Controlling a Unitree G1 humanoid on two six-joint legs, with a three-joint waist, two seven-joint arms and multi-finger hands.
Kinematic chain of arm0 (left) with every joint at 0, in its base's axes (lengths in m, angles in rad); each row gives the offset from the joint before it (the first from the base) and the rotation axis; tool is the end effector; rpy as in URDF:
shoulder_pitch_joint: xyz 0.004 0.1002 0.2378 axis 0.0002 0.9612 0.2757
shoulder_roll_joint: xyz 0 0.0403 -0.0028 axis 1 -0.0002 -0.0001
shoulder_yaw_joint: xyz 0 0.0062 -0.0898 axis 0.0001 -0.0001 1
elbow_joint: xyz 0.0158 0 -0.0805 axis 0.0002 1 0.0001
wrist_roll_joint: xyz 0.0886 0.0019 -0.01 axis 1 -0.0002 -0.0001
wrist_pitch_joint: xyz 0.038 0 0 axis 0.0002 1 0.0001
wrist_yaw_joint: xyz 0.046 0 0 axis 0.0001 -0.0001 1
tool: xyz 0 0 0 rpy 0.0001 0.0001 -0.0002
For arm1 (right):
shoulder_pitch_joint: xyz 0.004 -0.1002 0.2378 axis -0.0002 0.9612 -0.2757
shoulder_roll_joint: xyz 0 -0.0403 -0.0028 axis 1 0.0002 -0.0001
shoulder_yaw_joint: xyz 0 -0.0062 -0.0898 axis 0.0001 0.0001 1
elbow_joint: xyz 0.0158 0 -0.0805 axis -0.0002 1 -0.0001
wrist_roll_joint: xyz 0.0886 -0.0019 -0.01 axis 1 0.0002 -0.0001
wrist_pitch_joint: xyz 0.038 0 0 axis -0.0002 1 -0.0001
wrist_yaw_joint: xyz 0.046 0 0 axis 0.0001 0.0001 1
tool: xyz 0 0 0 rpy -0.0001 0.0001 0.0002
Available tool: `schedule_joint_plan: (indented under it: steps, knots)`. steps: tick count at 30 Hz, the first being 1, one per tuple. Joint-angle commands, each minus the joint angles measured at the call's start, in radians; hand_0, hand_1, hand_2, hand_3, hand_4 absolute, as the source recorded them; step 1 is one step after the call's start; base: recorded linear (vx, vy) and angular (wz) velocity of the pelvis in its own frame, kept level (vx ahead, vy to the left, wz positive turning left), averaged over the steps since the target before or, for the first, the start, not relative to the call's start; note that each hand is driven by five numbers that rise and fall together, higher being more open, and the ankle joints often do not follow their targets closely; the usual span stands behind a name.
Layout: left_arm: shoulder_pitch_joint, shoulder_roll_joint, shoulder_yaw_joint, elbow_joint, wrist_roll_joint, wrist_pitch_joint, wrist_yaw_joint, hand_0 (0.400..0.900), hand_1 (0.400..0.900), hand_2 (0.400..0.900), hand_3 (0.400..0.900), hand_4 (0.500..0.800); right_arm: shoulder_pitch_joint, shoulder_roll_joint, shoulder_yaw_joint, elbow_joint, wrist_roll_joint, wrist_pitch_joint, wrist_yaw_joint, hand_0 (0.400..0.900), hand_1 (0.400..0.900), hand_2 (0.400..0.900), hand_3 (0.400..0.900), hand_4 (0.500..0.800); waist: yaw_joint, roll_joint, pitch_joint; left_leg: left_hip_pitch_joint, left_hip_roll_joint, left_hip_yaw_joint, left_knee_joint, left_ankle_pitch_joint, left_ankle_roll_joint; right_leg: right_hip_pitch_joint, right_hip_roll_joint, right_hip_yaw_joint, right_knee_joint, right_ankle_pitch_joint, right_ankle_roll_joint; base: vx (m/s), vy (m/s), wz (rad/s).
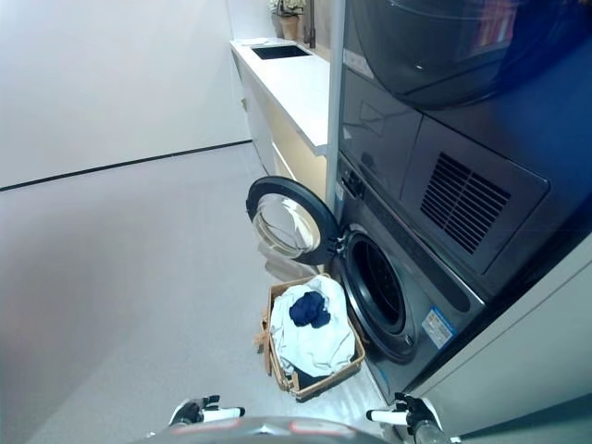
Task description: Put the clothes in the basket into the washing machine.
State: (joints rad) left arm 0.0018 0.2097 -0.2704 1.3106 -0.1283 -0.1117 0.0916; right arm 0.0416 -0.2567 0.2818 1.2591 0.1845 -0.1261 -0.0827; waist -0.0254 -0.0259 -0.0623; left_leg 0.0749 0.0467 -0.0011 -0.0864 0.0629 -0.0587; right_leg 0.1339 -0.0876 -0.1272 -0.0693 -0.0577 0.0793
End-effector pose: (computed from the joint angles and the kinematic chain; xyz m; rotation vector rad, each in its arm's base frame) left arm 0.0574 0.2049 -0.0970 0.2978 1.2028 0.0580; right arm 0.0522 -0.2178 -0.0940 -0.2822 1.1806 -0.0983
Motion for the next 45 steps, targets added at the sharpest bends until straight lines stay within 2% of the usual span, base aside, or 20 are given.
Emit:
schedule_joint_plan:
  steps: [1, 15, 20, 25, 29, 31, 34, 37, 39, 42, 45]
  knots:
    - [-0.086, 0.022, 0.02, 0.048, -0.023, -0.027, 0.018, 0.9, 0.9, 0.9, 0.9, 0.8, -0.067, -0.01, 0.011, 0.035, 0.018, -0.031, -0.013, 0.9, 0.9, 0.9, 0.9, 0.8, 0.01, -0.027, -0.011, -0.017, -0.025, -0.003, -0.001, -0.045, -0.001, -0.057, -0.025, -0.037, -0.005, 0.109, 0.055, 0.0, 0.0, 0.0]
    - [-0.086, 0.022, 0.02, 0.065, -0.021, -0.025, 0.016, 0.9, 0.9, 0.9, 0.9, 0.8, -0.067, -0.012, -0.005, 0.053, 0.021, -0.025, -0.013, 0.9, 0.9, 0.9, 0.9, 0.8, 0.008, -0.026, -0.012, -0.017, -0.045, -0.001, -0.001, -0.057, 0.013, -0.066, -0.047, -0.034, 0.009, 0.109, 0.068, 0.01, 0.032, 0.0]
    - [-0.089, 0.025, 0.021, 0.069, -0.016, -0.025, 0.014, 0.9, 0.9, 0.9, 0.9, 0.8, -0.069, -0.015, -0.008, 0.058, 0.017, -0.021, -0.013, 0.9, 0.9, 0.9, 0.9, 0.8, 0.006, -0.026, -0.007, -0.017, -0.061, 0.002, -0.001, -0.063, 0.028, -0.082, -0.07, -0.021, 0.038, 0.108, 0.077, 0.01, 0.092, -0.03]
    - [-0.086, 0.018, 0.017, 0.065, -0.016, -0.032, 0.006, 0.9, 0.9, 0.9, 0.9, 0.8, -0.072, -0.018, -0.012, 0.056, 0.012, -0.016, -0.006, 0.9, 0.9, 0.9, 0.9, 0.8, 0.011, -0.022, 0.004, -0.021, -0.098, 0.003, 0.028, -0.085, 0.055, -0.098, -0.114, 0.0, 0.085, 0.112, 0.093, 0.01, 0.148, -0.07]
    - [-0.082, 0.012, 0.012, 0.058, -0.011, -0.034, 0.0, 0.9, 0.9, 0.9, 0.9, 0.8, -0.071, -0.024, -0.016, 0.054, 0.006, -0.012, 0.003, 0.9, 0.9, 0.9, 0.9, 0.8, 0.015, -0.013, 0.009, -0.033, -0.15, 0.004, 0.083, -0.126, 0.085, -0.136, -0.172, 0.031, 0.172, 0.126, 0.107, 0.02, 0.23, -0.04]
    - [-0.083, 0.012, 0.006, 0.045, -0.007, -0.033, -0.004, 0.9, 0.9, 0.9, 0.9, 0.8, -0.067, -0.029, -0.02, 0.048, 0.008, -0.01, 0.006, 0.9, 0.9, 0.9, 0.9, 0.8, 0.012, -0.004, 0.021, -0.038, -0.178, -0.008, 0.122, -0.145, 0.097, -0.167, -0.196, 0.051, 0.259, 0.144, 0.098, 0.01, 0.259, 0.18]
    - [-0.084, 0.016, -0.002, 0.025, -0.003, -0.032, -0.012, 0.9, 0.9, 0.9, 0.9, 0.8, -0.058, -0.037, -0.027, 0.044, 0.016, -0.011, 0.01, 0.9, 0.9, 0.9, 0.9, 0.8, 0.006, 0.01, 0.052, -0.032, -0.217, -0.026, 0.169, -0.174, 0.128, -0.24, -0.226, 0.077, 0.435, 0.185, 0.054, 0.01, 0.262, 0.24]
    - [-0.091, 0.026, 0.002, 0.026, 0.009, -0.022, -0.018, 0.9, 0.9, 0.9, 0.9, 0.8, -0.047, -0.031, -0.037, 0.042, 0.032, -0.013, 0.01, 0.9, 0.9, 0.9, 0.9, 0.8, 0.0, 0.017, 0.083, -0.019, -0.229, -0.04, 0.209, -0.2, 0.142, -0.287, -0.207, 0.078, 0.538, 0.165, 0.022, 0.04, 0.181, 0.22]
    - [-0.091, 0.03, 0.003, 0.029, 0.009, -0.023, -0.019, 0.9, 0.9, 0.9, 0.9, 0.8, -0.043, -0.032, -0.039, 0.042, 0.037, -0.015, 0.014, 0.9, 0.9, 0.9, 0.9, 0.8, -0.007, 0.019, 0.094, -0.01, -0.228, -0.041, 0.227, -0.217, 0.145, -0.324, -0.188, 0.06, 0.53, 0.144, 0.02, 0.09, 0.075, 0.08]
    - [-0.099, 0.03, 0.004, 0.042, 0.01, -0.023, -0.016, 0.9, 0.9, 0.9, 0.9, 0.8, -0.044, -0.035, -0.048, 0.048, 0.04, -0.017, 0.017, 0.9, 0.9, 0.9, 0.9, 0.8, -0.028, 0.016, 0.112, 0.017, -0.231, -0.053, 0.234, -0.239, 0.135, -0.372, -0.181, 0.021, 0.423, 0.165, 0.038, 0.14, 0.008, 0.12]
    - [-0.109, 0.029, 0.008, 0.05, 0.012, -0.026, -0.012, 0.9, 0.9, 0.9, 0.9, 0.8, -0.049, -0.036, -0.051, 0.049, 0.043, -0.02, 0.012, 0.9, 0.9, 0.9, 0.9, 0.8, -0.056, -0.006, 0.126, 0.053, -0.243, -0.074, 0.242, -0.266, 0.124, -0.393, -0.143, 0.054, 0.247, 0.232, 0.078, 0.2, -0.043, 0.25]
